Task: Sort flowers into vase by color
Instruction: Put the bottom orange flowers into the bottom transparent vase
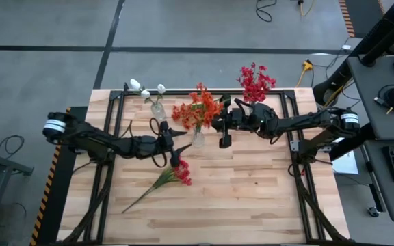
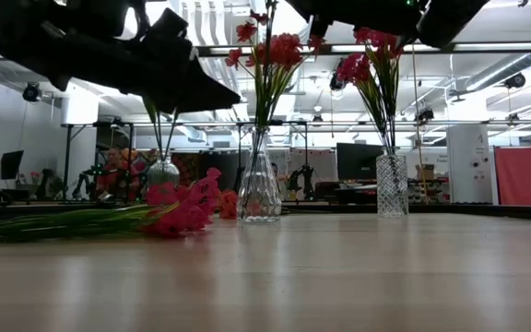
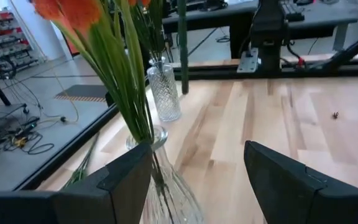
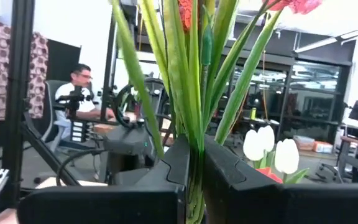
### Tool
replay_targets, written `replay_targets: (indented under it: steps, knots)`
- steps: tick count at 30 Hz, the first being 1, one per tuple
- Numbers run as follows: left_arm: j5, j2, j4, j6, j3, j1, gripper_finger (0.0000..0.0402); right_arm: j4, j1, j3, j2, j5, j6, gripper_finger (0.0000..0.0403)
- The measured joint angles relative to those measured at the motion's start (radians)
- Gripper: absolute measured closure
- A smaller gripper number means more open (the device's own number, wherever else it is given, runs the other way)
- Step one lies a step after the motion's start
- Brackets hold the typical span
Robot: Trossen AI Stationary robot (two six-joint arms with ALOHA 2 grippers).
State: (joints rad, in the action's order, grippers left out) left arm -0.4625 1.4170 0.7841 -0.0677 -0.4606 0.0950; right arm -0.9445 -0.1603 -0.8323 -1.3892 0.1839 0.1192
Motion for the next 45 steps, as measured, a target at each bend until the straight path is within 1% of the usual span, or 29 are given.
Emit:
replay_targets:
  steps: [5, 7, 12, 16, 21, 25, 29, 33, 37, 42, 45]
  knots:
    - [-0.008, 0.005, 0.001, 0.001, 0.005, -0.037, 0.0164, -0.011, -0.002, 0.003, 0.0, 0.0, 0.014, 0.0385]
    - [-0.01, 0.008, 0.002, 0.025, 0.005, -0.06, 0.0164, -0.011, 0.002, 0.003, 0.0, 0.0, 0.013, 0.0385]
    - [-0.001, 0.062, 0.016, 0.053, 0.005, -0.081, 0.0164, -0.004, 0.013, 0.012, 0.001, 0.01, 0.02, 0.0385]
    - [0.002, 0.124, 0.089, 0.029, 0.005, -0.095, 0.0164, -0.004, 0.013, 0.015, 0.001, 0.0, 0.023, 0.0385]
    - [0.013, 0.18, 0.135, 0.073, 0.005, -0.11, 0.0164, 0.002, 0.013, 0.016, 0.002, 0.0, 0.023, 0.0385]
    - [0.053, 0.243, 0.248, 0.077, 0.005, -0.124, 0.0153, -0.002, 0.014, 0.017, -0.013, 0.0, 0.027, 0.0385]
    - [0.055, 0.326, 0.355, 0.08, 0.002, -0.134, 0.0138, -0.02, 0.014, 0.017, -0.026, 0.0, 0.034, 0.0385]
    - [0.055, 0.391, 0.458, 0.08, 0.002, -0.141, 0.0132, -0.044, 0.014, 0.02, -0.035, 0.0, 0.036, 0.0385]
    - [0.057, 0.426, 0.529, 0.08, 0.002, -0.155, 0.0131, -0.091, 0.014, 0.035, -0.041, -0.001, 0.039, 0.0385]
    - [0.057, 0.432, 0.545, 0.075, 0.0, -0.168, 0.0131, -0.094, 0.011, 0.036, -0.047, -0.001, 0.041, 0.0385]
    - [0.082, 0.432, 0.543, 0.066, -0.008, -0.178, 0.0131, -0.094, 0.011, 0.036, -0.05, -0.001, 0.049, 0.0385]
